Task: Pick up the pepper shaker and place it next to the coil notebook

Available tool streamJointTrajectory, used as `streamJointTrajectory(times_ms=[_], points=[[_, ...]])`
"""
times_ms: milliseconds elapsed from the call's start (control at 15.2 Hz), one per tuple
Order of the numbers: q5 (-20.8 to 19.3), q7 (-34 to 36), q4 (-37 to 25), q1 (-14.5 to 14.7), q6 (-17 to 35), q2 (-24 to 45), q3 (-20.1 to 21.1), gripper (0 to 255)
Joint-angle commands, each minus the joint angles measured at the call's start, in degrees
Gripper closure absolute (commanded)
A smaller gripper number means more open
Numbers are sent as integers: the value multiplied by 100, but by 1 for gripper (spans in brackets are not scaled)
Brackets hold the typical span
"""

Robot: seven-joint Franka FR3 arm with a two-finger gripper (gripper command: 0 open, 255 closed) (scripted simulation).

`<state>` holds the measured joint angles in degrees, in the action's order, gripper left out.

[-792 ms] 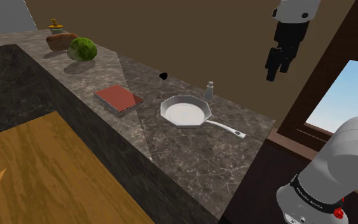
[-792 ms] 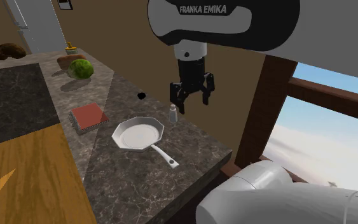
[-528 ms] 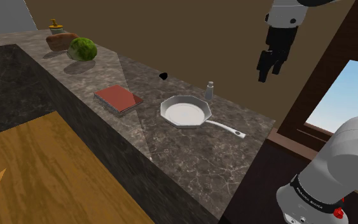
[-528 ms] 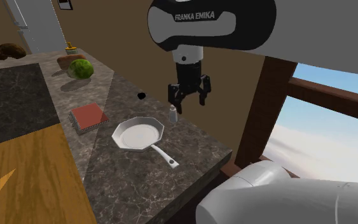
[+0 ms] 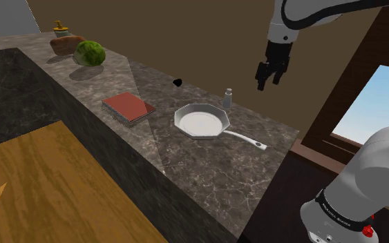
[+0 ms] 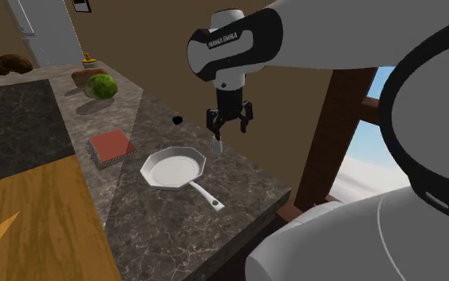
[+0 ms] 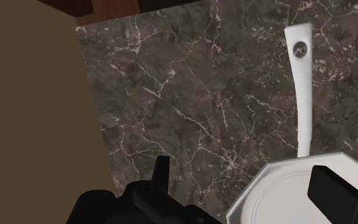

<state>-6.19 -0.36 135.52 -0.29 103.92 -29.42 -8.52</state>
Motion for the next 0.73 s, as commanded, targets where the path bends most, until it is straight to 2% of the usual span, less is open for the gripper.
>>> streamJointTrajectory(times_ms=[0,660], points=[[50,23,-51,5,384,350,-60,0],[563,-209,-1055,-7,1782,2408,-426,0]])
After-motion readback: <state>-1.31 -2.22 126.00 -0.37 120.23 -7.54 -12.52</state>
